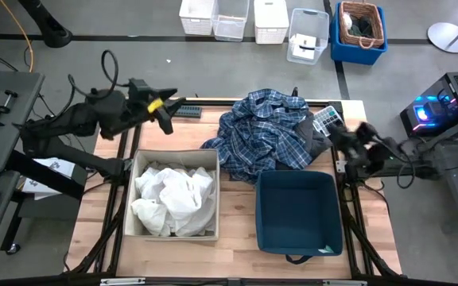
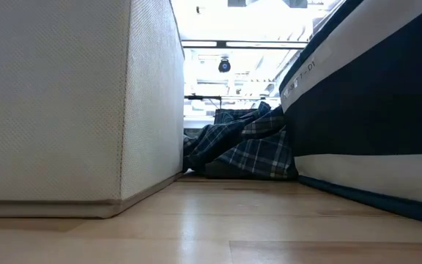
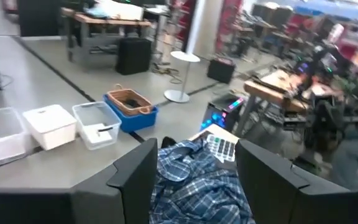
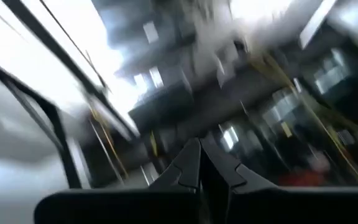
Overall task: Sort clothes
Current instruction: Put the blue checkered polo into the blue laundry bin
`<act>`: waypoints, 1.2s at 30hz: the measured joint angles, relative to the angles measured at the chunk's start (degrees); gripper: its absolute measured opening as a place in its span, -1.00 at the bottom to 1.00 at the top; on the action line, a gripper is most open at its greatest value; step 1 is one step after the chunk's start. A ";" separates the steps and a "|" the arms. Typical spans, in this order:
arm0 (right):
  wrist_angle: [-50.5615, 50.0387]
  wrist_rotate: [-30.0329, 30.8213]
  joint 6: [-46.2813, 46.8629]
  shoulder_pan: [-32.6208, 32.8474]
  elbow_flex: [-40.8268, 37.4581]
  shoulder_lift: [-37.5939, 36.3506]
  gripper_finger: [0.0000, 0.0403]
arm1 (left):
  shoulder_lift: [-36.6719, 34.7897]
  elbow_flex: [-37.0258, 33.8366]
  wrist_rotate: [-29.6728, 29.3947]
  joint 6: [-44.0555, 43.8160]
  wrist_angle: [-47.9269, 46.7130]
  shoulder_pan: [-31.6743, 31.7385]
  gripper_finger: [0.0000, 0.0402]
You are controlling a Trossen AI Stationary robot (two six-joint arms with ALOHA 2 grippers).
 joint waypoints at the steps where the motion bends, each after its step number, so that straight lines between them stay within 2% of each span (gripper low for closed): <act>1: -2.23 -0.13 0.09 0.01 2.42 4.17 -1.00 | 0.00 0.00 2.99 0.79 -0.02 1.80 0.02; 4: -7.28 0.32 -3.61 0.00 11.16 17.79 -1.00 | 0.00 0.00 12.05 3.12 -2.67 7.03 0.02; 7: -14.16 4.98 -9.98 -0.12 20.09 30.34 -1.00 | -0.22 -1.76 17.63 4.51 -7.13 11.93 0.02; 9: -21.26 8.36 -11.63 -0.80 26.21 36.92 -1.00 | -1.30 -6.19 20.81 4.06 -6.64 14.36 0.02; 11: -32.37 9.29 -8.98 -2.85 33.75 42.65 -1.00 | -3.03 -12.91 25.09 3.47 -2.80 16.02 0.02; 14: -54.38 3.42 -4.31 -7.53 46.22 51.16 -0.99 | -6.05 -24.33 30.44 -0.30 7.89 17.17 0.02; 17: -73.78 -1.96 -6.79 -11.59 58.04 60.28 -0.95 | -8.78 -32.17 33.50 -1.38 19.04 18.39 0.02; 19: -84.43 -2.62 -6.30 -13.76 65.03 65.35 -0.94 | -10.39 -34.34 34.78 -1.39 23.55 19.44 0.02; 21: -93.66 -2.89 -4.07 -15.41 70.61 70.03 -0.94 | -11.25 -34.56 36.09 -1.41 23.72 20.40 0.02; 23: -100.88 -8.08 -5.29 -17.19 74.54 74.28 -0.89 | -11.99 -34.58 37.83 -1.33 23.57 21.09 0.02; 25: -106.42 -13.31 -5.75 -18.36 77.36 77.77 -0.77 | -12.93 -34.58 39.33 -0.55 23.64 21.70 0.02; 27: -110.32 -15.09 -7.54 -19.20 79.01 80.46 -0.59 | -13.64 -34.58 39.67 -0.02 23.66 22.11 0.02; 36: -112.78 -13.97 -11.80 -21.33 79.47 88.47 0.46 | -14.27 -34.58 39.66 -3.18 23.53 22.41 0.02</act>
